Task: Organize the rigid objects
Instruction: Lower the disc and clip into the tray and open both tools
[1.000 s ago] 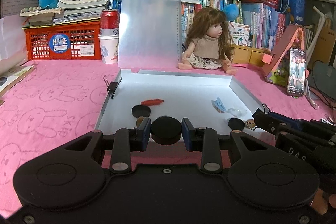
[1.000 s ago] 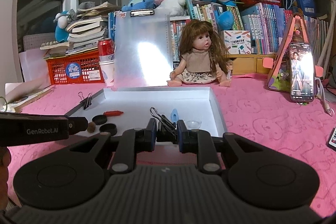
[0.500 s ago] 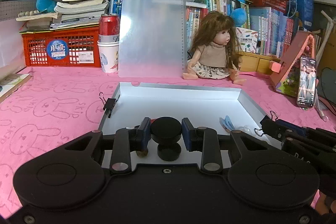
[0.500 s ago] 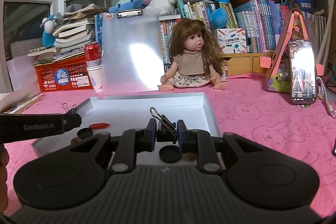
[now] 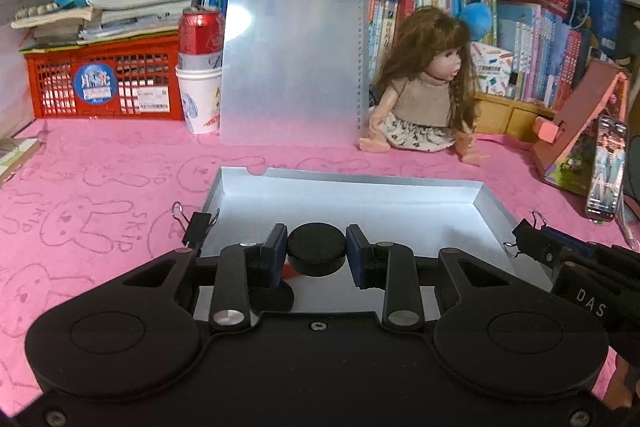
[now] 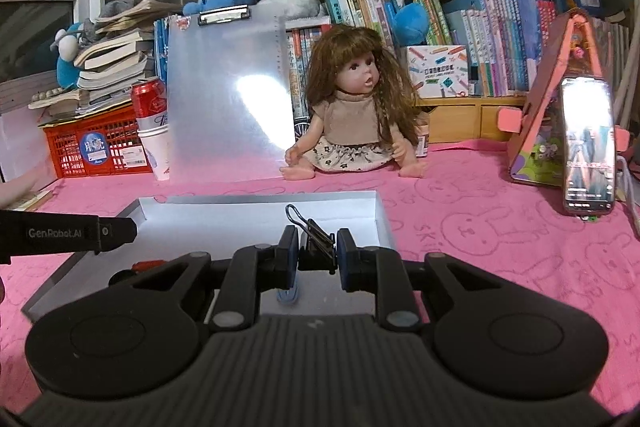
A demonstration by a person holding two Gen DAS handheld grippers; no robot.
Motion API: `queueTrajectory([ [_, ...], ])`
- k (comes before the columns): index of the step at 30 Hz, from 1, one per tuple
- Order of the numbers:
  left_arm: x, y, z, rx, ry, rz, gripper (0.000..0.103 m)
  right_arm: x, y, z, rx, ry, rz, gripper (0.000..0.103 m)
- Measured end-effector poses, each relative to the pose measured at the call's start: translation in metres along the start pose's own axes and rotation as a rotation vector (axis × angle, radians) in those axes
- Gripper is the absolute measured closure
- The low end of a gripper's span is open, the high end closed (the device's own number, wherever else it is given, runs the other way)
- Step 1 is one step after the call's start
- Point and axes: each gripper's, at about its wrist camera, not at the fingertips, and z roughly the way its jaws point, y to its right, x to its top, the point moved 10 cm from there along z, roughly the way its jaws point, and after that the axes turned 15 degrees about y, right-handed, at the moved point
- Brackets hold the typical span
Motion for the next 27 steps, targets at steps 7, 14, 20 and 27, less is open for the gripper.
queueTrajectory([
  [7, -0.007, 0.0, 0.03, 0.002, -0.079, -0.023, 0.073, -0.002, 0.002, 0.031, 0.003, -0.058, 0.017, 0.078],
  [14, -0.017, 0.001, 0.052, 0.02, -0.125, -0.021, 0.073, -0.013, 0.004, 0.057, -0.004, -0.133, 0.038, 0.078],
  [20, -0.027, -0.004, 0.063, 0.038, -0.159, -0.022, 0.073, -0.023, 0.005, 0.07, -0.002, -0.194, 0.065, 0.078],
  [27, -0.031, -0.003, 0.062, 0.035, -0.155, -0.004, 0.073, -0.029, 0.006, 0.073, -0.009, -0.225, 0.059, 0.078],
])
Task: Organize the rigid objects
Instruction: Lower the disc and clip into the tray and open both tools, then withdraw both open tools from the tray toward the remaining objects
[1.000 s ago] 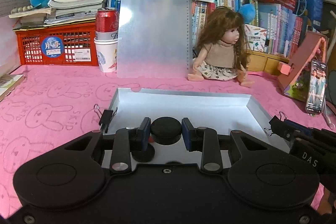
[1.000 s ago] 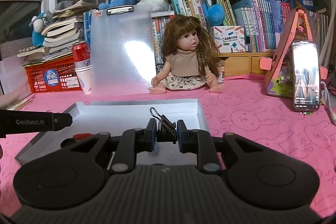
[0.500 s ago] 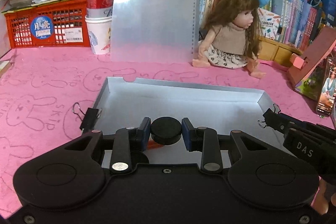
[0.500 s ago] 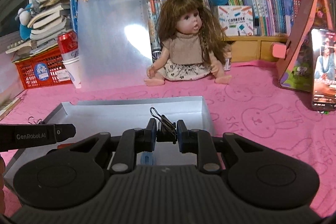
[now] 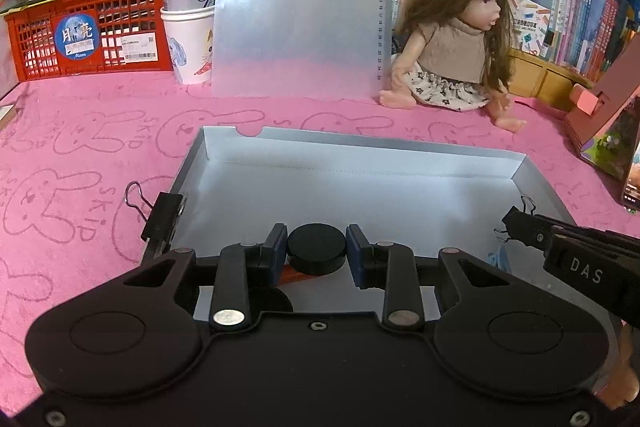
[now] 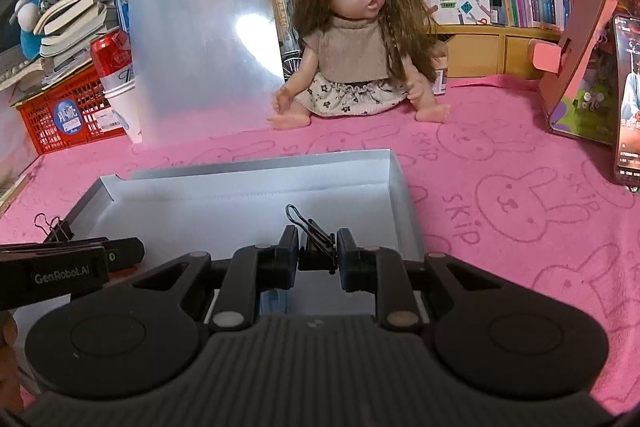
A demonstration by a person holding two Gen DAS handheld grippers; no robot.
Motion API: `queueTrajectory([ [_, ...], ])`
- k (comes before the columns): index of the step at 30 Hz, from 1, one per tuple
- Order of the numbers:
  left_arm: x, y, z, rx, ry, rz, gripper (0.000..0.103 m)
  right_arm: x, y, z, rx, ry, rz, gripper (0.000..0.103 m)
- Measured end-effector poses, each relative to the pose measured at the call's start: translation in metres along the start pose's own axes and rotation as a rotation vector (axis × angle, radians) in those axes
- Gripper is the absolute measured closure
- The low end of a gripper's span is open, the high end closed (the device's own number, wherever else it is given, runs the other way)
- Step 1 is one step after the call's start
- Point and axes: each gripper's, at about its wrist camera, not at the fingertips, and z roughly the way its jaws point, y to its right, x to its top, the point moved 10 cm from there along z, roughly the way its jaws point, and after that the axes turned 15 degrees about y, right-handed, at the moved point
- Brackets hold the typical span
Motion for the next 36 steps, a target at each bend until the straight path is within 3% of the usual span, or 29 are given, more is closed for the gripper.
queueTrajectory([
  [8, -0.001, 0.01, -0.006, -0.038, -0.004, 0.015, 0.073, -0.002, -0.001, 0.002, -0.01, -0.019, -0.022, 0.078],
  [19, -0.006, 0.015, -0.003, -0.029, -0.006, 0.048, 0.072, -0.003, 0.0, 0.004, -0.011, -0.023, -0.019, 0.078],
  [23, -0.01, 0.013, -0.004, -0.026, -0.007, 0.056, 0.059, -0.003, 0.0, 0.003, -0.01, -0.023, -0.019, 0.074],
  [24, -0.01, 0.013, -0.004, -0.023, -0.004, 0.06, 0.058, -0.003, 0.0, 0.003, -0.007, -0.02, -0.019, 0.071],
  [25, -0.01, 0.013, -0.004, -0.018, -0.004, 0.067, 0.057, -0.002, -0.001, 0.003, -0.006, -0.016, -0.021, 0.056],
  [28, -0.009, 0.012, -0.006, -0.012, 0.001, 0.078, 0.05, 0.001, -0.003, 0.0, 0.0, 0.004, -0.029, 0.044],
  [32, -0.007, 0.01, -0.011, -0.011, 0.017, 0.073, 0.036, 0.003, -0.004, -0.003, 0.0, 0.015, -0.031, 0.037],
  [34, -0.005, 0.008, -0.014, -0.01, 0.031, 0.072, 0.025, 0.003, -0.004, -0.004, 0.004, 0.017, -0.03, 0.027],
  [36, -0.002, 0.006, -0.018, -0.002, 0.053, 0.079, 0.022, 0.004, -0.006, -0.004, 0.018, 0.016, -0.032, 0.02],
])
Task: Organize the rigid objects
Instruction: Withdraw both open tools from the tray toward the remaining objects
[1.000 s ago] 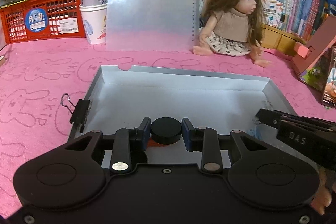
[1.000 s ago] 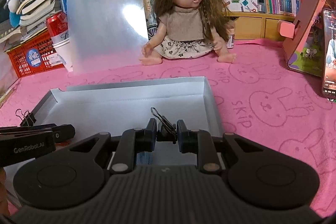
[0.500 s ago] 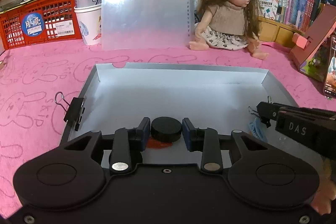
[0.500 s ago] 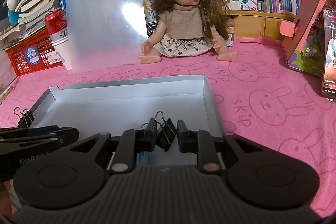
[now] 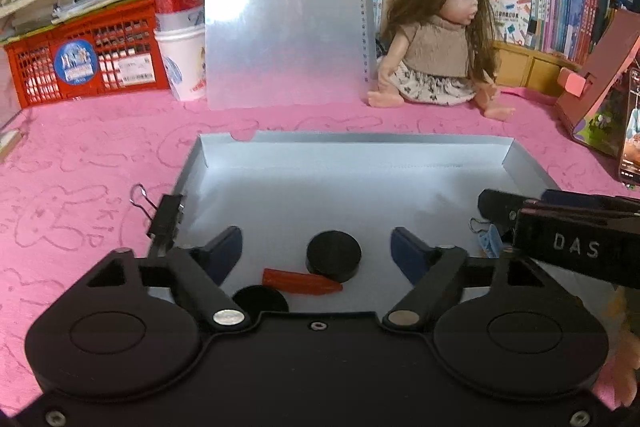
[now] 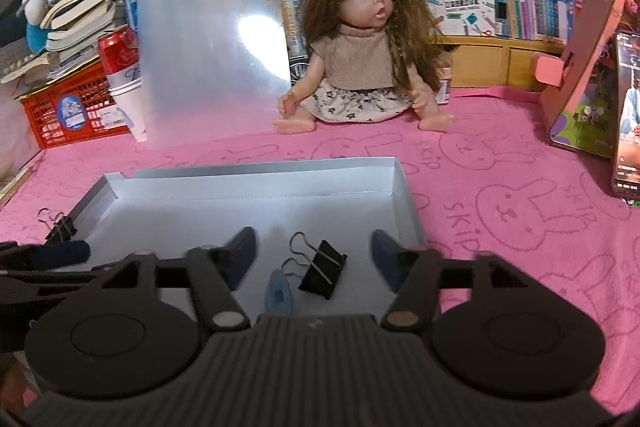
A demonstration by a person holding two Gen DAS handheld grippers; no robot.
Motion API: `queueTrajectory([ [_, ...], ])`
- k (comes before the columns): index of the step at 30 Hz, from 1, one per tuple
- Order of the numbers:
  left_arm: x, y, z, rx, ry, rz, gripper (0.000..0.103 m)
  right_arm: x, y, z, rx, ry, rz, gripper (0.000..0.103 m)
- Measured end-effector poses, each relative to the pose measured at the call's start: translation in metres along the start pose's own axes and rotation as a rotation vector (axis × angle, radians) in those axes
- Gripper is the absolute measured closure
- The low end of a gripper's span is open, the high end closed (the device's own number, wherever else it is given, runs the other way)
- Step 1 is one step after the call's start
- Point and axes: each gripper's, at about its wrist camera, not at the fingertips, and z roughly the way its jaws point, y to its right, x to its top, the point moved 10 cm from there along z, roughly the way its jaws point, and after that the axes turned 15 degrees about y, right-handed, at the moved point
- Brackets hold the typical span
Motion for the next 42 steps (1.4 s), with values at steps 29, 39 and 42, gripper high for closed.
queueTrajectory([
  [29, 0.006, -0.011, -0.059, -0.033, 0.063, 0.014, 0.015, 0.012, -0.014, -0.05, 0.045, 0.081, -0.091, 0.004],
  [39, 0.004, -0.009, -0.085, -0.062, 0.082, -0.004, 0.015, 0.015, -0.019, -0.077, 0.059, 0.126, -0.13, 0.001],
  [42, 0.002, -0.009, -0.093, -0.071, 0.085, -0.008, 0.015, 0.015, -0.02, -0.085, 0.064, 0.141, -0.145, 0.0],
])
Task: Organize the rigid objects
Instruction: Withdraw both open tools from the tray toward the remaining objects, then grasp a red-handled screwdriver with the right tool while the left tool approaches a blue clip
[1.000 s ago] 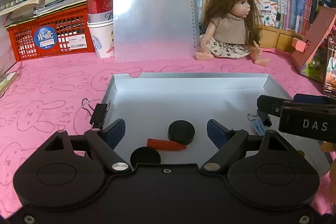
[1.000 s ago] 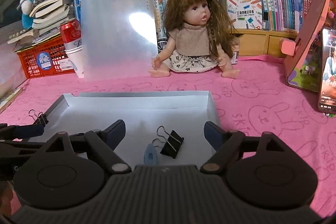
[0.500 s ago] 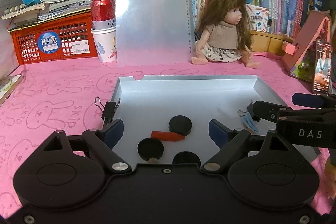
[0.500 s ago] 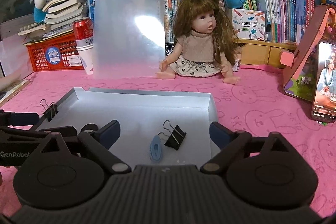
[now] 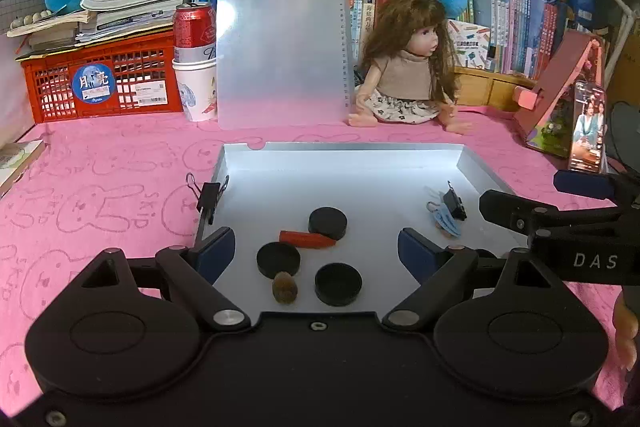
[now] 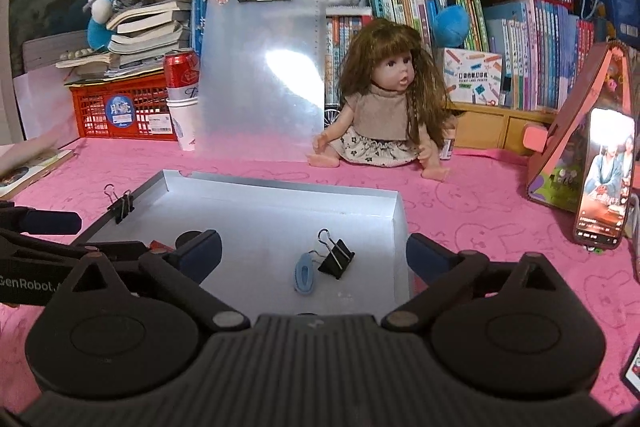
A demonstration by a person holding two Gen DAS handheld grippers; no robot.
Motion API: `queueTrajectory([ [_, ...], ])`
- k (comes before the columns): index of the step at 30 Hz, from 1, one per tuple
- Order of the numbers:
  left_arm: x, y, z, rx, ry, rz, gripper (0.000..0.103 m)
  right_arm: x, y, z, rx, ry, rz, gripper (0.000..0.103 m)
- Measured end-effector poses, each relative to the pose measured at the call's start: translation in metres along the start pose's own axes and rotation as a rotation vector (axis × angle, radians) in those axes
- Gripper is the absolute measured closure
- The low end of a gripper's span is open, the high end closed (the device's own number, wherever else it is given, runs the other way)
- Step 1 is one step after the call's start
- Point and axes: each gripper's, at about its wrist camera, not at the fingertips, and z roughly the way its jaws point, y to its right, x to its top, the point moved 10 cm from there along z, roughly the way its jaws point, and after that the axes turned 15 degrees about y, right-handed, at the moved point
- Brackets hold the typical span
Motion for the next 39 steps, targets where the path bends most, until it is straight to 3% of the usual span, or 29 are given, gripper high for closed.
queueTrajectory([
  [23, -0.022, 0.003, -0.054, -0.036, 0.023, 0.004, 0.014, -0.016, -0.012, -0.043, 0.008, 0.027, -0.034, 0.0],
  [39, -0.046, 0.009, -0.083, -0.063, 0.034, 0.063, 0.014, -0.037, -0.016, -0.069, 0.006, 0.018, -0.053, 0.0],
])
